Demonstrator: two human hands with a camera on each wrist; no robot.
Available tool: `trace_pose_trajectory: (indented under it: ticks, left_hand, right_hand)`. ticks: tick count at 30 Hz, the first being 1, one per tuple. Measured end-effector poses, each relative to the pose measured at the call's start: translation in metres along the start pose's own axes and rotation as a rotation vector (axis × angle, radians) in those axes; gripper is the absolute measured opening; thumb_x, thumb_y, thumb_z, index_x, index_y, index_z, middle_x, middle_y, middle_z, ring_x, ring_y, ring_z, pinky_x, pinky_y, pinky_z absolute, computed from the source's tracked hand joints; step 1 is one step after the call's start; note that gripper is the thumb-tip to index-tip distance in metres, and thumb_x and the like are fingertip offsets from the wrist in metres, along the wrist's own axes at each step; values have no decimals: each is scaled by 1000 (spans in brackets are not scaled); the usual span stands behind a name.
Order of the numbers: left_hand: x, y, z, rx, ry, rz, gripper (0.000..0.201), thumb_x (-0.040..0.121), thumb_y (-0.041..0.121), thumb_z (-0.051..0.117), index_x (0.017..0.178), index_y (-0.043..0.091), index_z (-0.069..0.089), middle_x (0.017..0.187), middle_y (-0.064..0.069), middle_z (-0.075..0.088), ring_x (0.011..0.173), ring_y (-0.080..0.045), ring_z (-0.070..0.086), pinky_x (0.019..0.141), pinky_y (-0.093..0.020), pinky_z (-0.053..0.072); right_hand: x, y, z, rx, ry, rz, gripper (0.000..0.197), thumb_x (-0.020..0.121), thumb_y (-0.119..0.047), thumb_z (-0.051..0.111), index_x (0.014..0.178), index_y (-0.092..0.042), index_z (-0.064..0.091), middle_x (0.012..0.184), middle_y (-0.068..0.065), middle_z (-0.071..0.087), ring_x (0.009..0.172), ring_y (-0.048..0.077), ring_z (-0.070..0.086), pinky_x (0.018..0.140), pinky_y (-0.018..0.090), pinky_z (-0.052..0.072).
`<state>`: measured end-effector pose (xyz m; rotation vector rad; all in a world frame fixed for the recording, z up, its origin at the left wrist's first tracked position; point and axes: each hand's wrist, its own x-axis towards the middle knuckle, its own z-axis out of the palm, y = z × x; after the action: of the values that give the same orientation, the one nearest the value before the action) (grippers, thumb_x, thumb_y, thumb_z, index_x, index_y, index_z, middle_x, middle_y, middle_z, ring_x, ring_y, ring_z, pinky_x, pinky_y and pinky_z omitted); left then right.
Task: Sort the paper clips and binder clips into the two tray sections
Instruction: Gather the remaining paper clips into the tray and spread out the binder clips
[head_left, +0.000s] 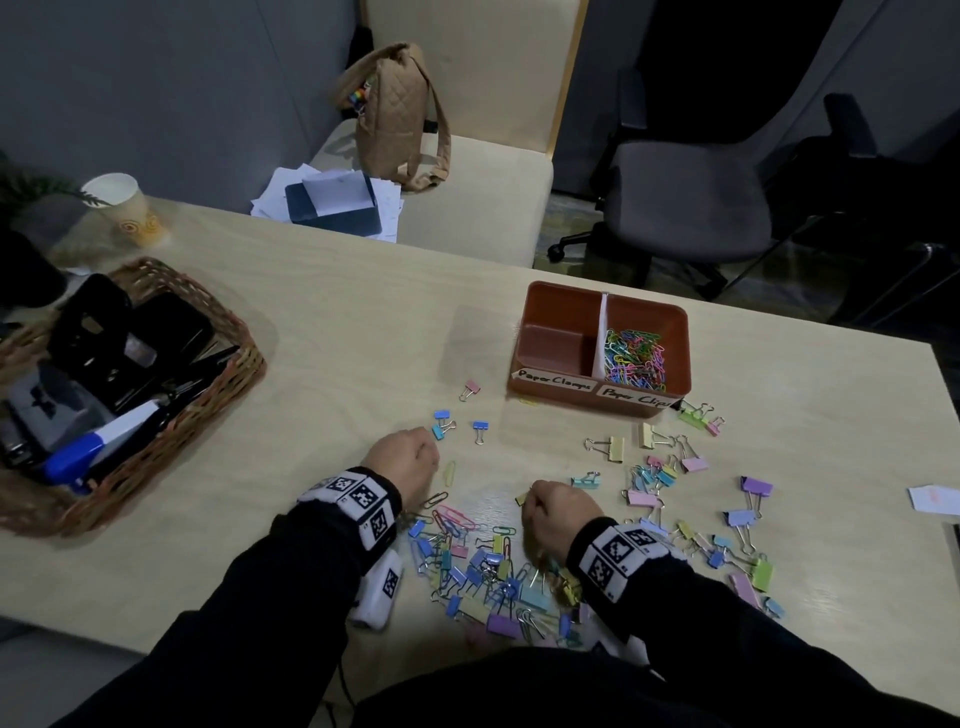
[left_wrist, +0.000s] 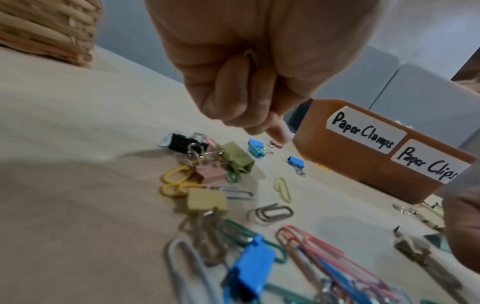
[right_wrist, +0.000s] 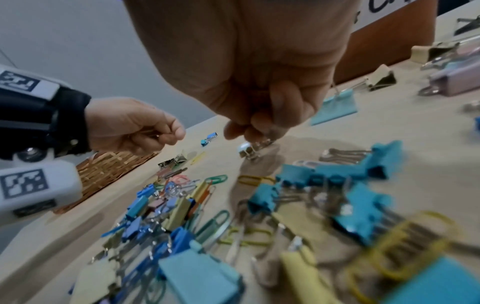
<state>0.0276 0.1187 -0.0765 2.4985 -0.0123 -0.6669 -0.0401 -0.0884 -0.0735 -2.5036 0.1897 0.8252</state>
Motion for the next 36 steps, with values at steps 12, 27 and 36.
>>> trace_pose_trajectory:
  ticks: [12, 27, 36]
  left_hand:
    - [-21, 0, 17, 585, -164, 254, 32, 86, 40, 64, 113, 23, 61, 113, 0, 54, 104, -22, 57, 84, -33, 46]
    - [-23, -28, 3, -30, -104, 34, 33, 99, 26, 34, 89, 6, 58, 92, -14, 63, 91, -29, 58, 84, -36, 45]
    - [-38, -41, 9, -503, 7, -135, 35, 98, 19, 38, 63, 17, 42, 64, 0, 43, 62, -17, 40, 61, -29, 31]
  right_hand:
    - [7, -25, 11, -219, -84, -84, 22, 84, -42, 60, 94, -23, 54, 95, 1, 65, 90, 23, 60, 79, 35, 52]
    - [14, -43, 19, -341, -97, -228, 31, 93, -36, 54, 113, -17, 40, 99, 11, 66, 90, 33, 62, 76, 40, 51]
    - [19, -66, 34, -523, -139, -469, 25, 91, -19, 55, 115, -20, 48, 96, 6, 62, 85, 29, 60, 68, 34, 48]
